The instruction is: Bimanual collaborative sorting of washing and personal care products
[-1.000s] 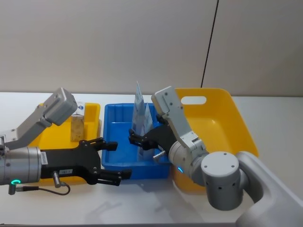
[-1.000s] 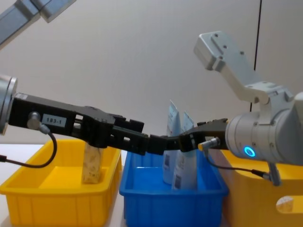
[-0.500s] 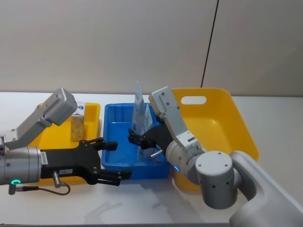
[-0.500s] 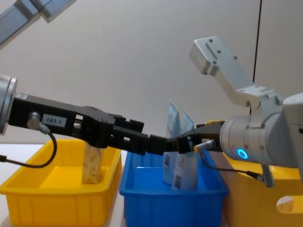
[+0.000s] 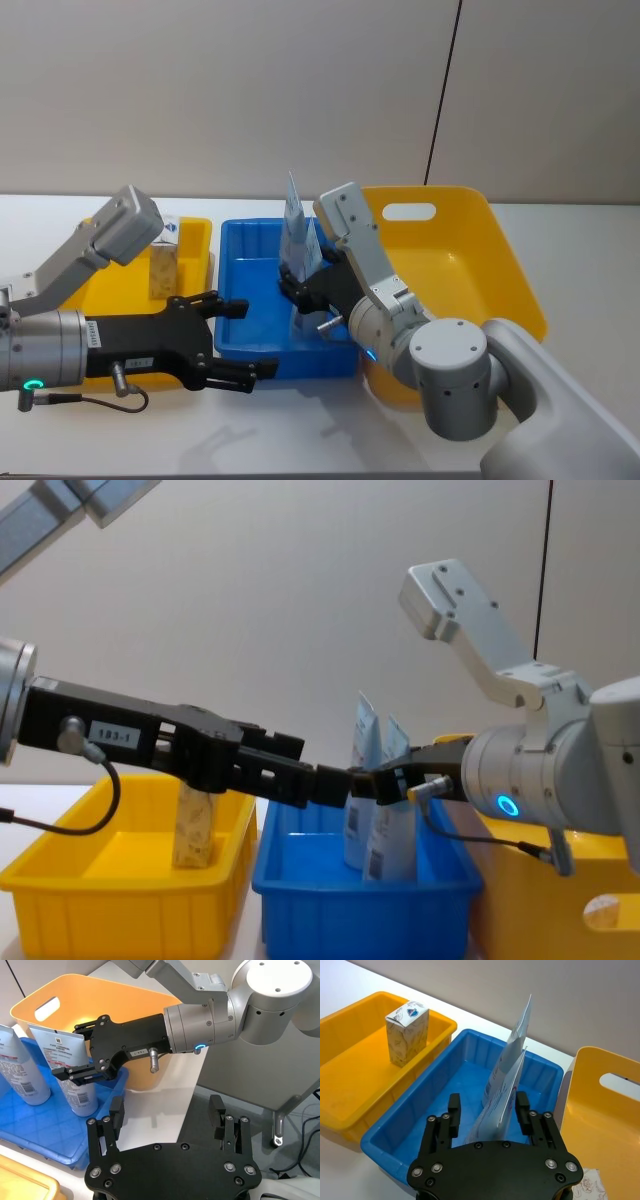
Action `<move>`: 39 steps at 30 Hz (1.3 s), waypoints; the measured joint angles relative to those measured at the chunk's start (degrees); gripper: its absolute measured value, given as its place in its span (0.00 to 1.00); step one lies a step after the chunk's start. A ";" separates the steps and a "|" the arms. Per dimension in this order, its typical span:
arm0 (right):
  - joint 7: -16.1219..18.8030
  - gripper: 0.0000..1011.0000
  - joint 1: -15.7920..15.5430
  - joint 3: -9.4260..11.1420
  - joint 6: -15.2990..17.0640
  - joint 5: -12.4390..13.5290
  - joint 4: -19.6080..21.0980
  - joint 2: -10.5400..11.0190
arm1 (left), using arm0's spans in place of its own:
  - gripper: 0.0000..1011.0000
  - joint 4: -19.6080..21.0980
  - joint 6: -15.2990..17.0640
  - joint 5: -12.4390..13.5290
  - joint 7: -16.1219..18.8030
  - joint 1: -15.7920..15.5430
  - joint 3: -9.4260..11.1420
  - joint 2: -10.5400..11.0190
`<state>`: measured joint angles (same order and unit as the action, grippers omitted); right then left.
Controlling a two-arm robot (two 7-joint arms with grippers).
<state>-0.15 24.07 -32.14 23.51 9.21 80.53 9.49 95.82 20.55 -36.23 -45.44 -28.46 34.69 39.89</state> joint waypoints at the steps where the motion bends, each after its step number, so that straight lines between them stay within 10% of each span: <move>1: -0.01 0.62 0.01 0.01 -0.01 -0.02 -0.04 -0.03 | 0.99 0.00 0.00 0.00 0.00 0.00 0.00 0.00; 18: -0.10 0.10 0.10 0.08 -0.08 -0.18 -0.32 -0.24 | 0.99 0.00 0.00 0.00 0.00 0.00 0.00 0.00; 39: 0.16 0.05 -0.08 0.48 -1.65 -0.29 -0.07 -0.10 | 0.99 0.00 0.00 0.00 0.00 0.00 0.00 0.00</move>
<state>0.01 23.99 -31.66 21.86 8.92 80.46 9.39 95.82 20.56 -36.23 -45.44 -28.46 34.69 39.89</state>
